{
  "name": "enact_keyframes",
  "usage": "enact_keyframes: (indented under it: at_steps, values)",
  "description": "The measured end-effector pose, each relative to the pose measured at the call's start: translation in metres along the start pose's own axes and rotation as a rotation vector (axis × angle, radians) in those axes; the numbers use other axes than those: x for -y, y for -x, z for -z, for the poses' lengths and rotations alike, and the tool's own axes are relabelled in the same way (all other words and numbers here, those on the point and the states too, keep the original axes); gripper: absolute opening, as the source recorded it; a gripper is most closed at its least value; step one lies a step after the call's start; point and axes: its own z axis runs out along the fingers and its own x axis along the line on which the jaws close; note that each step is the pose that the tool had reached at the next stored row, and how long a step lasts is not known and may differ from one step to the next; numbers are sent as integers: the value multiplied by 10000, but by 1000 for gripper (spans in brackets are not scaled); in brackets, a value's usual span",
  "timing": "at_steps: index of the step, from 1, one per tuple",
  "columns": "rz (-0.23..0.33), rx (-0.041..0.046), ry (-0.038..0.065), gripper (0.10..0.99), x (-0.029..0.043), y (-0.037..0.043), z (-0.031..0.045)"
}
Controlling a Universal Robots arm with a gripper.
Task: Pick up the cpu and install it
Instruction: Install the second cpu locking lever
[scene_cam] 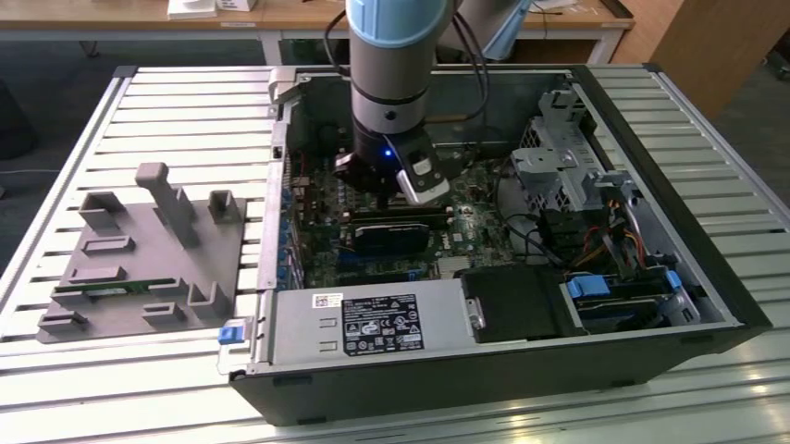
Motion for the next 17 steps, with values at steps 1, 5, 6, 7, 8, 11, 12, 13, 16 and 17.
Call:
enact_keyframes:
  at_steps: [1,5,6,7,8,11,12,13,16,17]
  values:
    - [2,10,38,114,1,-8,-7]
    - [8,44,154,114,12,-34,-39]
    - [8,46,196,114,14,-35,-49]
    - [7,46,243,114,15,-36,-59]
    - [8,43,293,114,17,-37,-68]
    - [7,38,405,114,19,-37,-95]
    - [6,37,410,114,21,-37,-104]
    - [6,35,411,114,23,-37,-114]
    - [9,31,470,114,27,-36,-138]
    - [11,28,511,114,27,-36,-140]
